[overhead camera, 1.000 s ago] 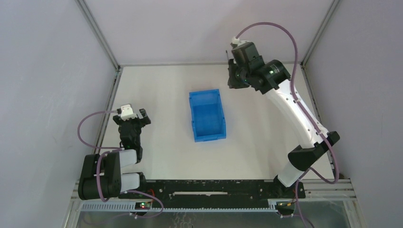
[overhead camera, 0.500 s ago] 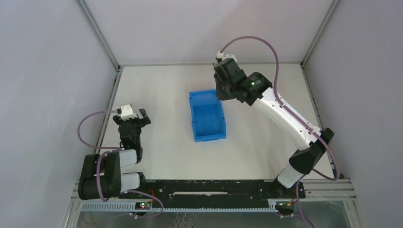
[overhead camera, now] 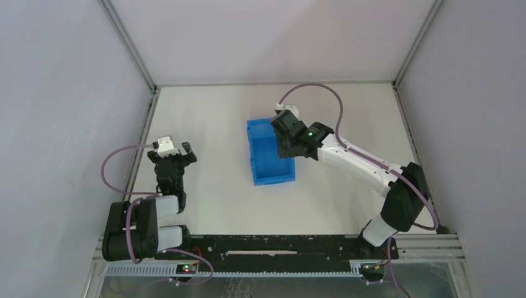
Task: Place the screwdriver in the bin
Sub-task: Place the screwdriver in the bin.
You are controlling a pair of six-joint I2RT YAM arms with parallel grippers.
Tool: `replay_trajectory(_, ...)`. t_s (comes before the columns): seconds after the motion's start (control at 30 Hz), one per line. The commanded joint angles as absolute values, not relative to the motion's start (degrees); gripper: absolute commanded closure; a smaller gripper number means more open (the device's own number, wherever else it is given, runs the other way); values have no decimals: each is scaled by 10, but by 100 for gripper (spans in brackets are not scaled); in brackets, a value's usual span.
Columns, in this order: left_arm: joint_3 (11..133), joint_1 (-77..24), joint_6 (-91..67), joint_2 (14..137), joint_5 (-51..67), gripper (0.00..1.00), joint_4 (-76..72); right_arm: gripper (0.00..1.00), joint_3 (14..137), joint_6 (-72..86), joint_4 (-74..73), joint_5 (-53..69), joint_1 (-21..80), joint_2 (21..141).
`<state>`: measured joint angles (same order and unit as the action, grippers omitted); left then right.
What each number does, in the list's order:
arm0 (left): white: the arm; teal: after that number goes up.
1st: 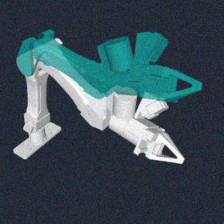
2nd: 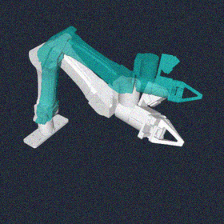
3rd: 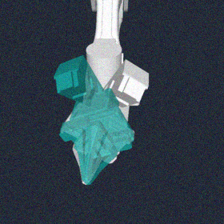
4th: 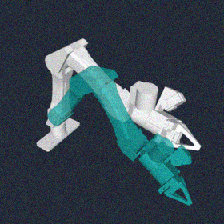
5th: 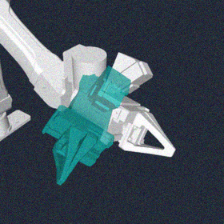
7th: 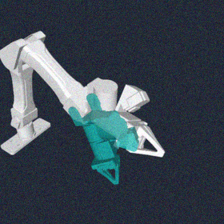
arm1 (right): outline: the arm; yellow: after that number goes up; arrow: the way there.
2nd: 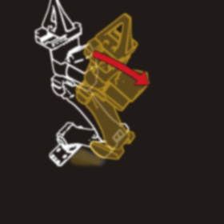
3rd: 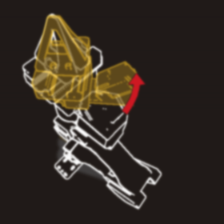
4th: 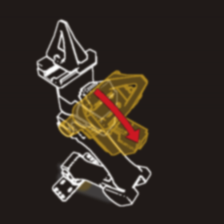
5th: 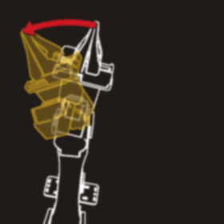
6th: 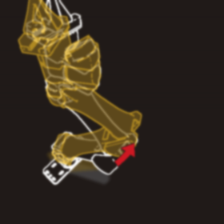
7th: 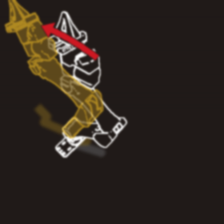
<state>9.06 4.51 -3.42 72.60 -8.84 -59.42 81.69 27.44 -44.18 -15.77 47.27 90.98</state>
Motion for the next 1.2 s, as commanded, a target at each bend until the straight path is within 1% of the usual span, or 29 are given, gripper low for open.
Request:
replay_trajectory(0.0,107,42,-21,722,-96,0,-611,89,800,304,-361,-155,484,920)
replay_trajectory(0.47,107,41,-21,721,-96,0,-611,88,759,317,-285,-166,492,1039)
replay_trajectory(0.57,107,42,-21,722,-96,0,-611,87,753,318,-272,-164,492,1061)
replay_trajectory(0.7,107,41,-21,722,-96,0,-611,79,752,320,-265,-156,493,1086)
replay_trajectory(0.77,108,41,-21,722,-96,0,-611,68,753,320,-264,-157,493,1091)
replay_trajectory(0.8,107,41,-20,721,-96,0,-611,60,752,320,-266,-159,493,1091)
replay_trajectory(0.83,107,41,-20,722,-96,0,-611,54,752,319,-267,-160,494,1089)
replay_trajectory(0.87,107,41,-21,722,-96,0,-611,51,753,319,-268,-161,494,1086)
replay_trajectory(1.03,107,41,-21,721,-96,0,-611,43,753,317,-270,-166,496,1065)
replay_trajectory(1.13,108,41,-21,721,-96,0,-611,40,753,315,-271,-166,497,1052)
replay_trajectory(1.17,108,41,-20,721,-96,0,-611,38,754,314,-272,-167,498,1045)
